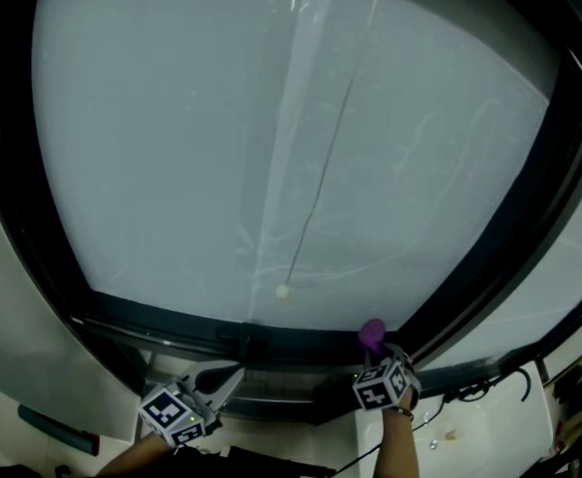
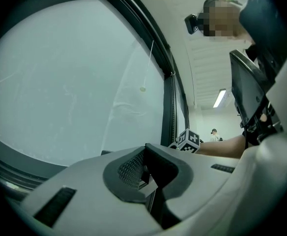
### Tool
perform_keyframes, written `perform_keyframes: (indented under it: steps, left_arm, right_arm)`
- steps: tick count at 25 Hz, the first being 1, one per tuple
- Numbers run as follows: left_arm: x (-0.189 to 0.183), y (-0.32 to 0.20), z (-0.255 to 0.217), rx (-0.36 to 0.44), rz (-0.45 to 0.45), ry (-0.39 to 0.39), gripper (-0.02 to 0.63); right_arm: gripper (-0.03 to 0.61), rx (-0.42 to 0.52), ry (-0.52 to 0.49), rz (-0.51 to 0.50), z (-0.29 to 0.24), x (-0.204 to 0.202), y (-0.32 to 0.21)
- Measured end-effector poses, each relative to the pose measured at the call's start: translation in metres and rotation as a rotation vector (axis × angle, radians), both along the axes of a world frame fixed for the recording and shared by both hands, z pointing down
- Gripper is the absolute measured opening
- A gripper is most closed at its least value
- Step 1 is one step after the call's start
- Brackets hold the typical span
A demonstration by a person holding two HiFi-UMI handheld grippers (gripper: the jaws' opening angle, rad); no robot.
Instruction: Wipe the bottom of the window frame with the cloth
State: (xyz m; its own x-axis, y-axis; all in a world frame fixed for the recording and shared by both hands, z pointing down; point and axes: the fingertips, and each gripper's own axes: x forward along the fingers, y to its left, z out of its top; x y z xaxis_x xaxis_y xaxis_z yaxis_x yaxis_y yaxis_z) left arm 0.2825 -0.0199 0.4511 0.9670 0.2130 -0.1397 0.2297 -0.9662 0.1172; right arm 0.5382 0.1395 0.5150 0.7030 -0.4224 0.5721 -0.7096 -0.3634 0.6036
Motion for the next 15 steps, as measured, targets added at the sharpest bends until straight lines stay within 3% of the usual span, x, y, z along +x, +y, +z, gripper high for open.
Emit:
perform_keyframes:
  steps: [8, 15]
  left_arm:
    - [-0.019, -0.013, 0.007, -0.009, -0.025, -0.038, 0.005]
    - [-0.025, -0.024, 0.002, -0.012, -0.050, -0.022, 0.005]
  right_arm:
    - [0.087, 0.016, -0.007, -0.005, 0.001, -0.007, -0.008]
    - [0.089, 0.022, -0.016, -0.029, -0.002, -0.023, -0.025]
